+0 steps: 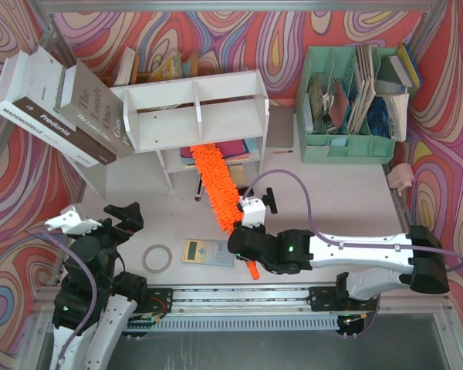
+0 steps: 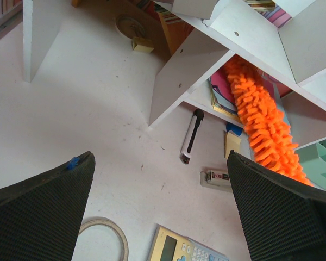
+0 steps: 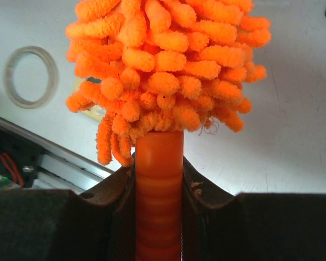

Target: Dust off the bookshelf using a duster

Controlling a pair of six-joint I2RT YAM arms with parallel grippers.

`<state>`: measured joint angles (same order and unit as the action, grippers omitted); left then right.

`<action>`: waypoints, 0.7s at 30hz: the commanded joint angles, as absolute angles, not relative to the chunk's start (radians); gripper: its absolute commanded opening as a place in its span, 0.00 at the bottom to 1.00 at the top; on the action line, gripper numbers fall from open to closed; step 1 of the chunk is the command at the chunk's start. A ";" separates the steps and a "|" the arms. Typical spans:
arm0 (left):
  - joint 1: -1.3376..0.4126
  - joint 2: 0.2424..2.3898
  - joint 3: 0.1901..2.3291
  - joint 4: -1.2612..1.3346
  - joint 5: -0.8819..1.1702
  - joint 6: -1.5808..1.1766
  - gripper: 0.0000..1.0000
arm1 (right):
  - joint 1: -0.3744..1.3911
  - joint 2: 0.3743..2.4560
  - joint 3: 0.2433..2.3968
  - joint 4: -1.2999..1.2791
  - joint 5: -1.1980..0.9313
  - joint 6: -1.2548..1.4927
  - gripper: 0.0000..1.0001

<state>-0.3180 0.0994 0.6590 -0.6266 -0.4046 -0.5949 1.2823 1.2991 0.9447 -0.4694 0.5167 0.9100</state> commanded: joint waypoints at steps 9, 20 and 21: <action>-0.311 0.080 0.648 -0.623 -0.407 -0.595 0.98 | 1.282 1.308 1.045 -0.319 0.489 0.818 0.00; -0.311 0.079 0.648 -0.623 -0.408 -0.595 0.98 | 1.282 1.399 1.075 -0.301 0.454 0.786 0.00; -0.311 0.078 0.649 -0.623 -0.408 -0.595 0.98 | 1.282 1.387 1.090 -0.302 0.459 0.776 0.00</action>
